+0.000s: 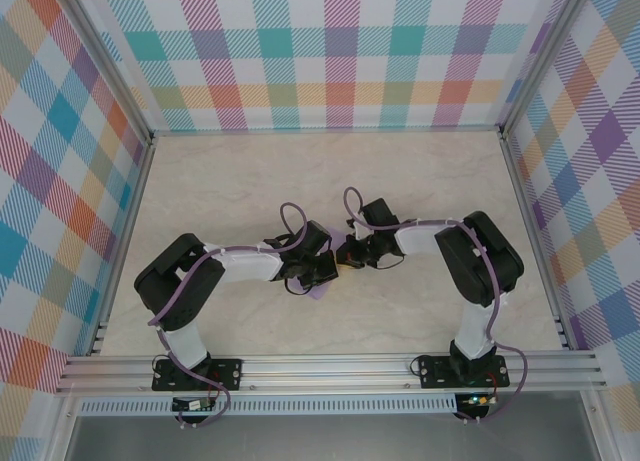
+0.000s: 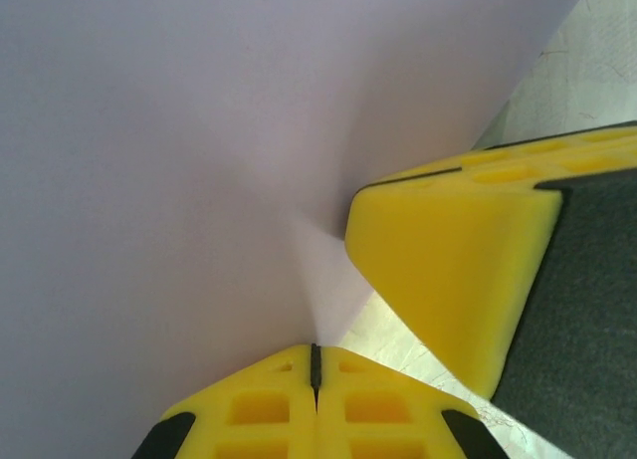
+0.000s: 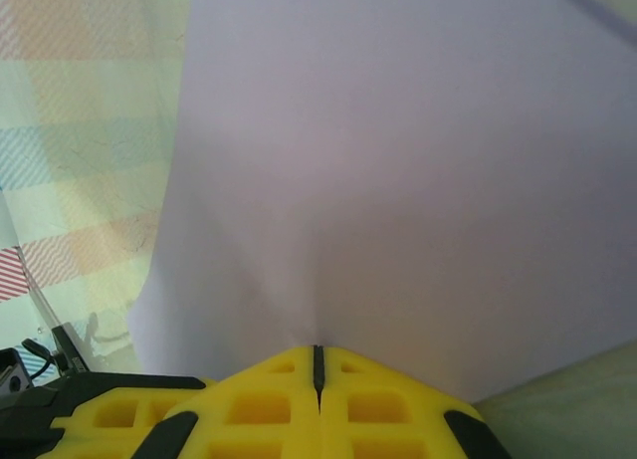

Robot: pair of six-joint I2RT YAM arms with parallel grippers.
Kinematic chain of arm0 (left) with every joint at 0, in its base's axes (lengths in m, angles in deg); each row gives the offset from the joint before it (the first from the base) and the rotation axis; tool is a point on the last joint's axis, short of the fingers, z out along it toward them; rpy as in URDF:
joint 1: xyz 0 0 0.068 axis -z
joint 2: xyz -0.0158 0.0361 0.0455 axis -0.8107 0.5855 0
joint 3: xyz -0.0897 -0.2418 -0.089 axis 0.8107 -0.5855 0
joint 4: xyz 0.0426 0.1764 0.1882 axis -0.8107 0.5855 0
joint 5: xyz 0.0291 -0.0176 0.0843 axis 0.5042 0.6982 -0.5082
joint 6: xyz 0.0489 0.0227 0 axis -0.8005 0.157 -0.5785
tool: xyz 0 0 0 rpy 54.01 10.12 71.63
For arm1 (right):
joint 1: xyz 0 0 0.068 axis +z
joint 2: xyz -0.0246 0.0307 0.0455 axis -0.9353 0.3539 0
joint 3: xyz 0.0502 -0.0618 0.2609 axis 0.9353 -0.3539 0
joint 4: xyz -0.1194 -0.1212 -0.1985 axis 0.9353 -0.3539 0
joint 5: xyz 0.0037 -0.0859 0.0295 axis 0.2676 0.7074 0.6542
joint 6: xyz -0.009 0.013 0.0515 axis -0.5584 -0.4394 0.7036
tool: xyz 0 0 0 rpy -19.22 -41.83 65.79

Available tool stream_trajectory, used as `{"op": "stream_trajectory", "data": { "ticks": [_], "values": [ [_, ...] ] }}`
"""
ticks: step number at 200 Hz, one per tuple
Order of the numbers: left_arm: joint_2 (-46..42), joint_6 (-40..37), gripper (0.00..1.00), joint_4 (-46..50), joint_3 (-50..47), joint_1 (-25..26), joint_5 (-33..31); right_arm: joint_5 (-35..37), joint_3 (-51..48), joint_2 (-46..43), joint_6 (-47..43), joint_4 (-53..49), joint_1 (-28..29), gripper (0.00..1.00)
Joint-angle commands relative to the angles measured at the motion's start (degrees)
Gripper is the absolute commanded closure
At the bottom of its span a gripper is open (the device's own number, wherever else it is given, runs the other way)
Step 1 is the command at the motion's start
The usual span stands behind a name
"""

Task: Fold a paper plane with a square sheet of paper (pick it up from the middle)
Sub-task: Fold the square sheet of paper in half at the center of the table.

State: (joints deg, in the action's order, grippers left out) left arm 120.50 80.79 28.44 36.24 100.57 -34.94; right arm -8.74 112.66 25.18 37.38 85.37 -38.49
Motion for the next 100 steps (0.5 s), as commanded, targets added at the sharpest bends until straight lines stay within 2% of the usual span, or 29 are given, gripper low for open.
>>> {"op": "stream_trajectory", "data": {
  "ticks": [1, 67, 100],
  "values": [
    [0.4, 1.3, 1.00, 8.9, -2.8, 1.4, 0.3, 3.2, 1.7, 1.8, -2.6, -1.0, -2.7, 0.98],
    [-0.6, 2.1, 1.00, 8.3, -5.4, 1.5, 0.9, 4.9, 6.0, 4.7, -4.6, -2.3, -11.0, 0.98],
    [-0.8, 1.3, 1.00, 7.4, -4.7, 1.5, 1.0, 4.6, 6.1, -1.1, -4.6, -3.9, -11.9, 0.98]
  ]
}}
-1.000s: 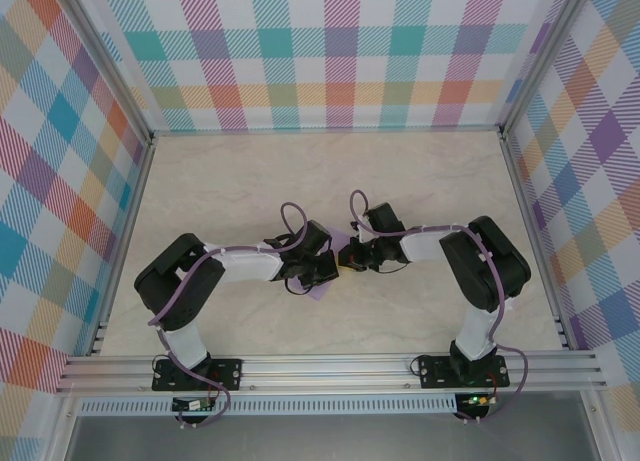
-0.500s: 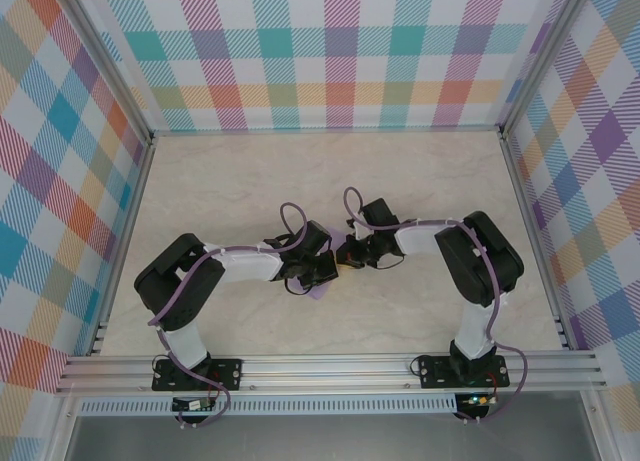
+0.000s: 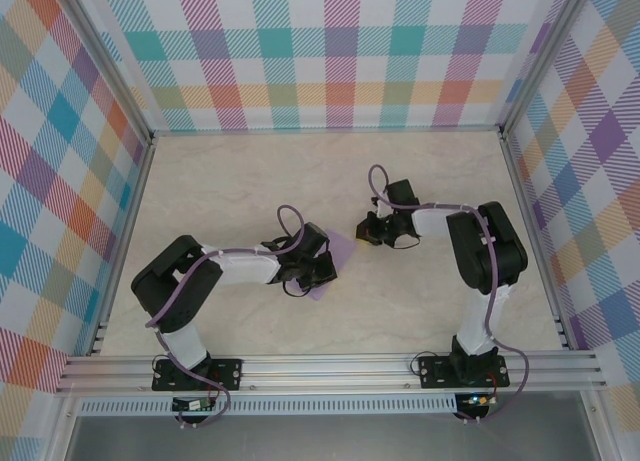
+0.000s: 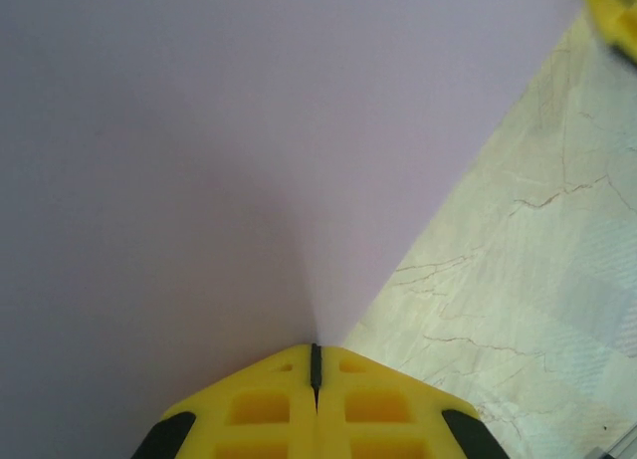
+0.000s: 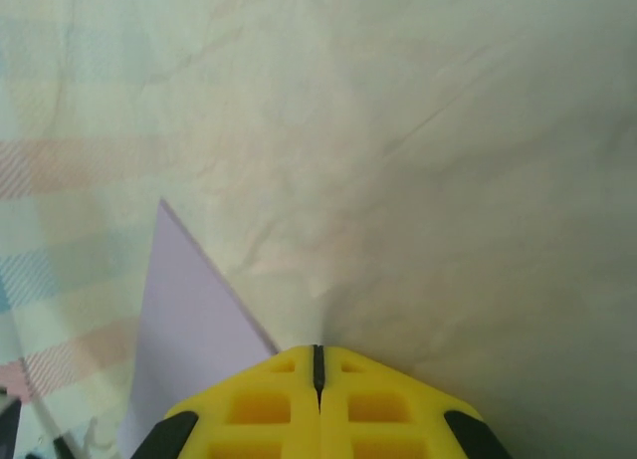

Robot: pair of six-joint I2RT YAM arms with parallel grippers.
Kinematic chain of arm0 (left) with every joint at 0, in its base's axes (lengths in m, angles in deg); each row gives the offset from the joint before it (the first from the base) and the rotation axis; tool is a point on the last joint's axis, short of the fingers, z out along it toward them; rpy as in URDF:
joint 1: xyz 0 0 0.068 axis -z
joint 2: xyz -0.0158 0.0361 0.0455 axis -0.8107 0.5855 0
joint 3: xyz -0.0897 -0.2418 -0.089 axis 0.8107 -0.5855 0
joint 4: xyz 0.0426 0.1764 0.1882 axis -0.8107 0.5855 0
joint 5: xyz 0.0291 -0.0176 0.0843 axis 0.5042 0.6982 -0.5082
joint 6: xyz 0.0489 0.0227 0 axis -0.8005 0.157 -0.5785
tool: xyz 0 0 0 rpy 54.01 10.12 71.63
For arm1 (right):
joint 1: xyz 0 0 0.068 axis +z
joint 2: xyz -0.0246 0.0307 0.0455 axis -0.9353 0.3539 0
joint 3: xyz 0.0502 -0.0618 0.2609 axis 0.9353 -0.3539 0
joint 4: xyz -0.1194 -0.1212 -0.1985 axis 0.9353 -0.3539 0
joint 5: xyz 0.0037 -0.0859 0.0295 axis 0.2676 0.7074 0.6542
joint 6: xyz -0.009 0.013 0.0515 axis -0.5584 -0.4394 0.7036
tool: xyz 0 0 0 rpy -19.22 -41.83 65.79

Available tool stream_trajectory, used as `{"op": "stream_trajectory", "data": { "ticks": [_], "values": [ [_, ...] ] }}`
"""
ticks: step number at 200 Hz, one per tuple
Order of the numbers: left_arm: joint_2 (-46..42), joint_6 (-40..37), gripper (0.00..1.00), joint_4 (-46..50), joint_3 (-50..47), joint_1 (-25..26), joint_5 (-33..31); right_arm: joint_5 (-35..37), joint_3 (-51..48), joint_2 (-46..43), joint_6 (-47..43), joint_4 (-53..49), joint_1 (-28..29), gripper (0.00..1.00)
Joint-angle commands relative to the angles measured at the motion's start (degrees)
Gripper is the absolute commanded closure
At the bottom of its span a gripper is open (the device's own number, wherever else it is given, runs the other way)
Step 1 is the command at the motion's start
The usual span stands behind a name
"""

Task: Fold a paper plane with a square sheet of paper (pick it up from the middle)
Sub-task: Fold the square sheet of paper in half at the center of the table.

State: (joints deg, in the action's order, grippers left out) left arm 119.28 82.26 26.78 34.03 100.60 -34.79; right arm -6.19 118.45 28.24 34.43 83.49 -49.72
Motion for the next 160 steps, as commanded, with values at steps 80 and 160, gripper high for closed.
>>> {"op": "stream_trajectory", "data": {
  "ticks": [80, 160],
  "values": [
    [-0.2, -2.6, 1.00, 6.5, -0.7, 1.5, 0.8, -5.8, -5.3, -7.2, 4.6, 2.6, 7.1, 0.97],
    [0.0, -14.1, 1.00, 4.6, 7.1, 0.3, 4.7, -4.3, -0.9, -0.9, -0.2, -4.0, 7.4, 0.98]
  ]
}}
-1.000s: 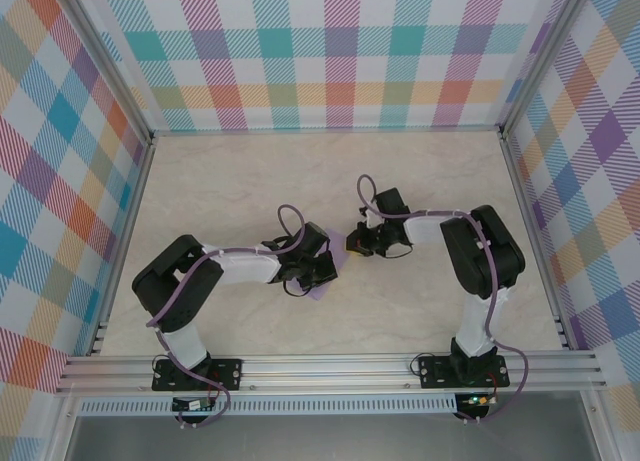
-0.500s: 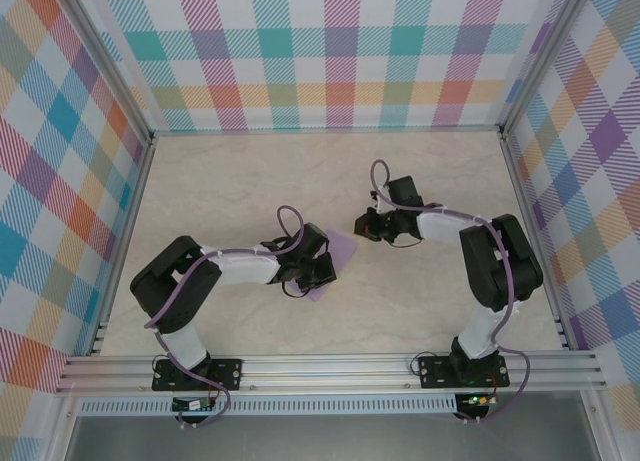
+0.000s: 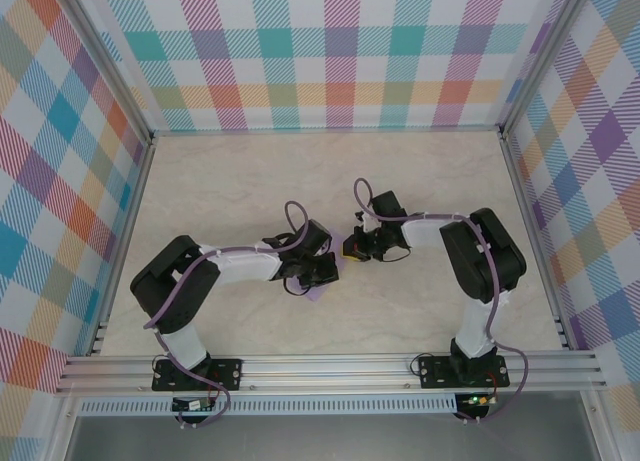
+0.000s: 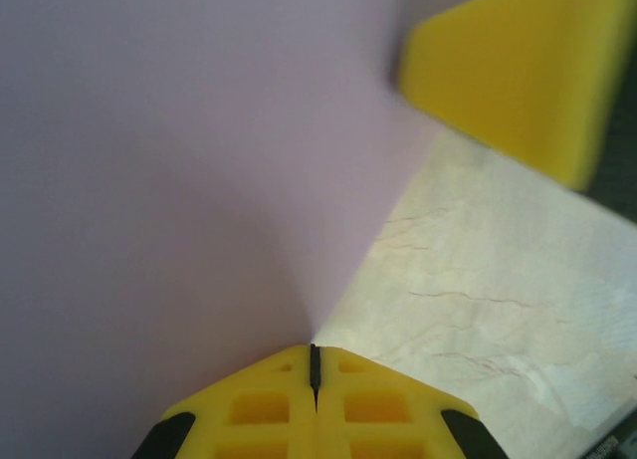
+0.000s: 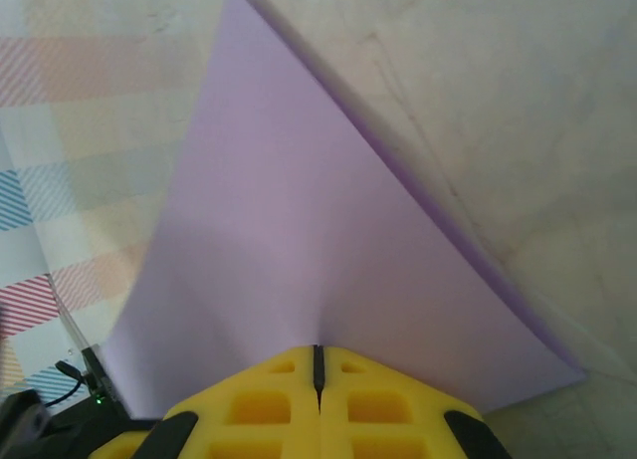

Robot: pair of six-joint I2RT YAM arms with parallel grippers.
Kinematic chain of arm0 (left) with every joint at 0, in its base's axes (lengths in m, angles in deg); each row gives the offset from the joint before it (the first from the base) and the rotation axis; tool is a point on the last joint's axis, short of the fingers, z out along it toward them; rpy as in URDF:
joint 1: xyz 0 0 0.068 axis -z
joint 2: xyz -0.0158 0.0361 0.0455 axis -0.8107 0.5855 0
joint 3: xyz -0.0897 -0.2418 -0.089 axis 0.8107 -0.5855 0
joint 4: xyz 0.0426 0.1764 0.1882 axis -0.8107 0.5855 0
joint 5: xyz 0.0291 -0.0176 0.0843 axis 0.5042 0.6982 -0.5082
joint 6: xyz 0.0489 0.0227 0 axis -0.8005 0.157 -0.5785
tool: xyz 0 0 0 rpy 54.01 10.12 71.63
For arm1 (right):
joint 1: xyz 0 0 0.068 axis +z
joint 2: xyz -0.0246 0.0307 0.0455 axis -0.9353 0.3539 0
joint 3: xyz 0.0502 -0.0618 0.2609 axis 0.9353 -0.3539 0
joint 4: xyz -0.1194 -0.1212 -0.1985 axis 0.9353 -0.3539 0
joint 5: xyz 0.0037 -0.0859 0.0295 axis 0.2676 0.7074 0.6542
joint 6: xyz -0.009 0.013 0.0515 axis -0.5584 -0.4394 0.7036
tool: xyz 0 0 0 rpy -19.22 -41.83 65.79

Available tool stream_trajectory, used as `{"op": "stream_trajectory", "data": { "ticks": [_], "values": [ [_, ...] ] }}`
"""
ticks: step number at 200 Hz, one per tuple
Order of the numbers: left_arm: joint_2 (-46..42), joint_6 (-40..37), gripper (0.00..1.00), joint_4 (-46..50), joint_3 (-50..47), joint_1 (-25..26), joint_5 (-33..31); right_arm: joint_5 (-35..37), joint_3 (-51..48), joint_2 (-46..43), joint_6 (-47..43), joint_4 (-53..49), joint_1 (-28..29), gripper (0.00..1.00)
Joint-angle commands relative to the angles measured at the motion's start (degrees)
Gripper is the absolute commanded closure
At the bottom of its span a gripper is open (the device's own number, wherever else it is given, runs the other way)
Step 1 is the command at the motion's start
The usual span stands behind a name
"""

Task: Fold a paper plane with a square sheet of paper (pick it up from the middle)
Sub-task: Fold the square sheet of paper in half at the center of the table.

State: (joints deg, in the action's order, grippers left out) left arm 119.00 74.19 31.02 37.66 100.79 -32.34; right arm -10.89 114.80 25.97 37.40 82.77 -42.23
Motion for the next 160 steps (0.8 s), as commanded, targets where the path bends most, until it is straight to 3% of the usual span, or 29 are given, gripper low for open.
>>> {"op": "stream_trajectory", "data": {
  "ticks": [1, 31, 83, 160],
  "values": [
    [0.4, -6.1, 1.00, 0.2, 3.5, 0.0, 2.4, 0.5, 2.9, 1.4, -3.1, -3.4, -0.1, 0.98],
    [2.7, -7.2, 1.00, -5.0, 4.3, -0.9, 4.5, 0.7, 3.7, 2.7, -3.7, -4.1, -0.1, 0.98],
    [6.3, -9.1, 1.00, -4.8, 4.2, -1.8, 3.3, 1.0, 3.1, 3.2, -4.1, -4.6, -0.1, 0.98],
    [3.3, -8.3, 1.00, -9.5, -4.7, -2.6, 6.2, 2.2, 2.8, 3.7, -4.4, -5.6, 0.0, 0.98]
  ]
}}
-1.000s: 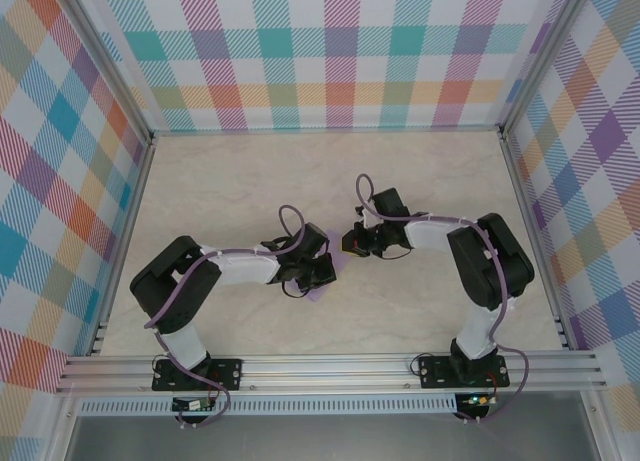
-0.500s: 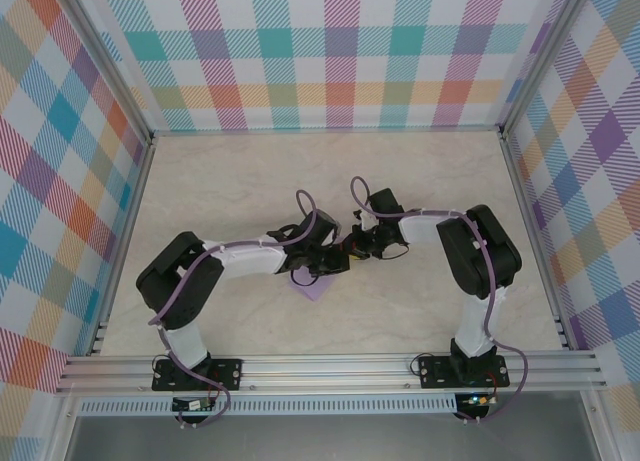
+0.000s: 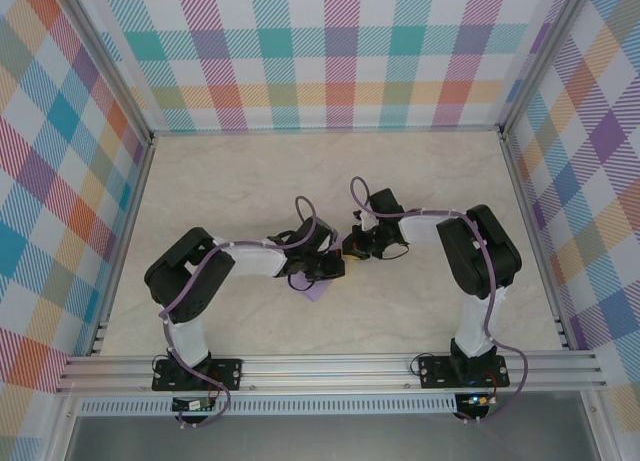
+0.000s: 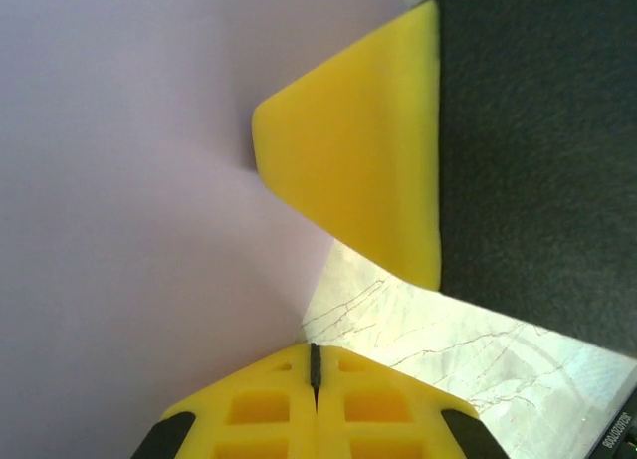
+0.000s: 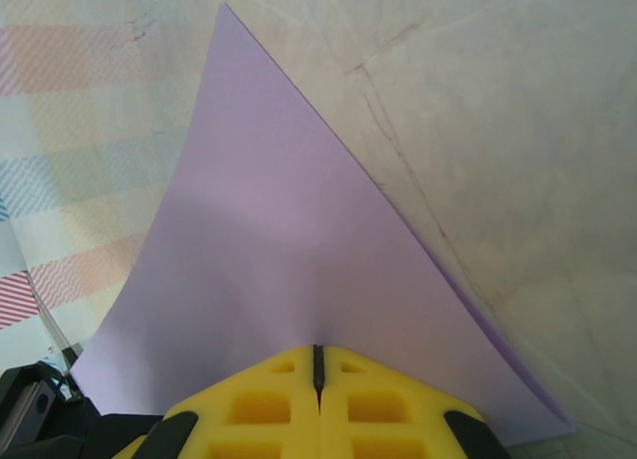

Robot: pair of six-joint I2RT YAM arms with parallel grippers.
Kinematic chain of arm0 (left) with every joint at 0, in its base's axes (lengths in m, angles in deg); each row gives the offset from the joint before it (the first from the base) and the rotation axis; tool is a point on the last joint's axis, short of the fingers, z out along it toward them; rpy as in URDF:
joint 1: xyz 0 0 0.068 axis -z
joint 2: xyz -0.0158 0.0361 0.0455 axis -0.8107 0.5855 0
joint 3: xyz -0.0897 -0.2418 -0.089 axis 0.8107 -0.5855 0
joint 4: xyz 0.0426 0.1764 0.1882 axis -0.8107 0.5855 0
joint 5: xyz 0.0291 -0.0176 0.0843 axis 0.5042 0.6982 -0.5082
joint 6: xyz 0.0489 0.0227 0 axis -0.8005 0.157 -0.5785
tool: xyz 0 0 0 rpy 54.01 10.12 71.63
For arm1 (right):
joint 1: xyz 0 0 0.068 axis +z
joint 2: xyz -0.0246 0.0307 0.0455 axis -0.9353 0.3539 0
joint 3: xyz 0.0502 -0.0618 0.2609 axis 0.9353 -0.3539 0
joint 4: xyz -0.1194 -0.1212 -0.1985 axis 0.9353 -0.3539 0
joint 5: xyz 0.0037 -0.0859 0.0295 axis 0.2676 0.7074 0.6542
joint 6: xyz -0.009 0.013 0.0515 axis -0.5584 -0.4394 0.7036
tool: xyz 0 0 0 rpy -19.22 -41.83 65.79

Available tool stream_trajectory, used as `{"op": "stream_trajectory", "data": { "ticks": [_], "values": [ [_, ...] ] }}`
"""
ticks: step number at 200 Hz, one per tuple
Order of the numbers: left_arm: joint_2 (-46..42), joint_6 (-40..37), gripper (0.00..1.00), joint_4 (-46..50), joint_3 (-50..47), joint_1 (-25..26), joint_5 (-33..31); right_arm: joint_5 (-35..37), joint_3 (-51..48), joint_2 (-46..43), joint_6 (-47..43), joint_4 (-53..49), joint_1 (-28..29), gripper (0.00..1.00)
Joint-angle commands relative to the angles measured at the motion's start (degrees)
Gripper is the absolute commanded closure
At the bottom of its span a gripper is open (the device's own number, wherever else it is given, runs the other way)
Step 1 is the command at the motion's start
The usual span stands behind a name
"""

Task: Fold a paper plane with a square sheet of paper (pick it up from the middle)
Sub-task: Fold the square sheet of paper in half at the center of the table.

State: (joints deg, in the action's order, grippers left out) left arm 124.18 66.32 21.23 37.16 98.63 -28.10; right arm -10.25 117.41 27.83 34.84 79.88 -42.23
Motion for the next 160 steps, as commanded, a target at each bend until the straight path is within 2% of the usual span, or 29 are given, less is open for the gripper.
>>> {"op": "stream_trajectory", "data": {
  "ticks": [1, 81, 160],
  "values": [
    [-1.9, -0.4, 1.00, 0.2, -4.4, -0.4, 2.0, 1.6, 0.2, 1.8, -1.8, -2.8, 0.0, 0.98],
    [-8.3, 3.0, 1.00, -9.7, -18.3, -0.3, 4.7, 3.3, 0.6, 2.6, -2.3, -4.7, -0.2, 0.98],
    [-16.8, 2.7, 1.00, -6.1, -25.7, -0.1, 4.5, 4.4, 0.7, 2.3, -2.6, -5.9, -0.2, 0.98]
  ]
}}
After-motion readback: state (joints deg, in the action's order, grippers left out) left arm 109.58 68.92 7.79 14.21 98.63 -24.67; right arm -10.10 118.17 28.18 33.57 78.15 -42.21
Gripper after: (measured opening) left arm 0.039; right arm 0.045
